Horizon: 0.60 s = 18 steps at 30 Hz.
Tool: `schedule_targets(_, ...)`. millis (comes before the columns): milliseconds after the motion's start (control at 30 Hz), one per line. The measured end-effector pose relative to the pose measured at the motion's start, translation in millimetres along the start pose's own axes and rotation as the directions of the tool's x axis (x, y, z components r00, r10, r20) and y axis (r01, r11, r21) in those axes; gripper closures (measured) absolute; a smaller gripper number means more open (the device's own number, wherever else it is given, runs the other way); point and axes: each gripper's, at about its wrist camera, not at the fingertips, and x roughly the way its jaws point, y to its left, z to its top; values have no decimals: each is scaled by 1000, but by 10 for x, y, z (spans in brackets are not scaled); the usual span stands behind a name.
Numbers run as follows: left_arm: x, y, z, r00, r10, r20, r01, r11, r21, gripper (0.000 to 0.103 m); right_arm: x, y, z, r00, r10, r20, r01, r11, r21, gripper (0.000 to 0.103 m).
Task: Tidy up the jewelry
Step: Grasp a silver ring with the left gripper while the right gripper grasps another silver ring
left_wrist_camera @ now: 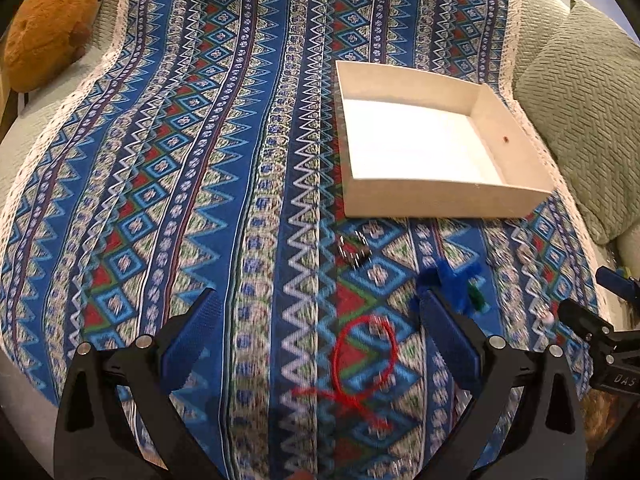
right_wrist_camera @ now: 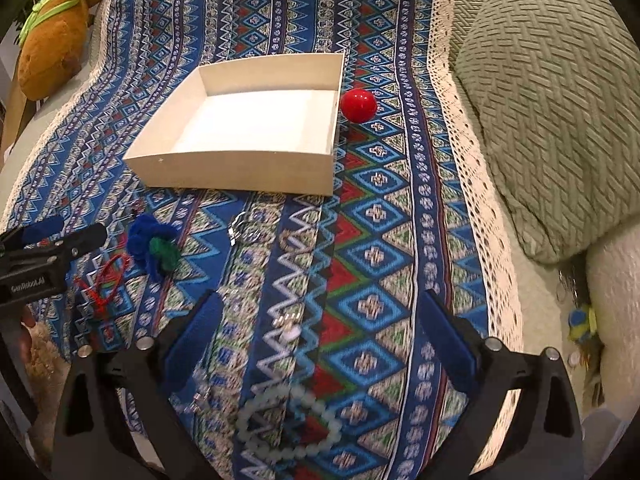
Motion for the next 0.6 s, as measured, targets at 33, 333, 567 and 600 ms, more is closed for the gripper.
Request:
schedule_targets(33,64,0,42,1000,1,-3,-1,1000,6,5,50,-22,37,1000,-4,-4,4,1000,-5,7)
schedule_targets(333,514,31,223,998,-5,-62,5,1000,-6,8,410,-64,205,998,-8,-69,5,999,-49,17)
schedule_targets(567,640,21,298,999,4,-53,-4,1000,-3,17,513,-52,258,996,-15,-84,8,997,-76,25)
schedule_targets(600,661,42,330,999,3,-51,-4,1000,-7,18,518,-44,267,996,-16,-83,9,997,-81,26)
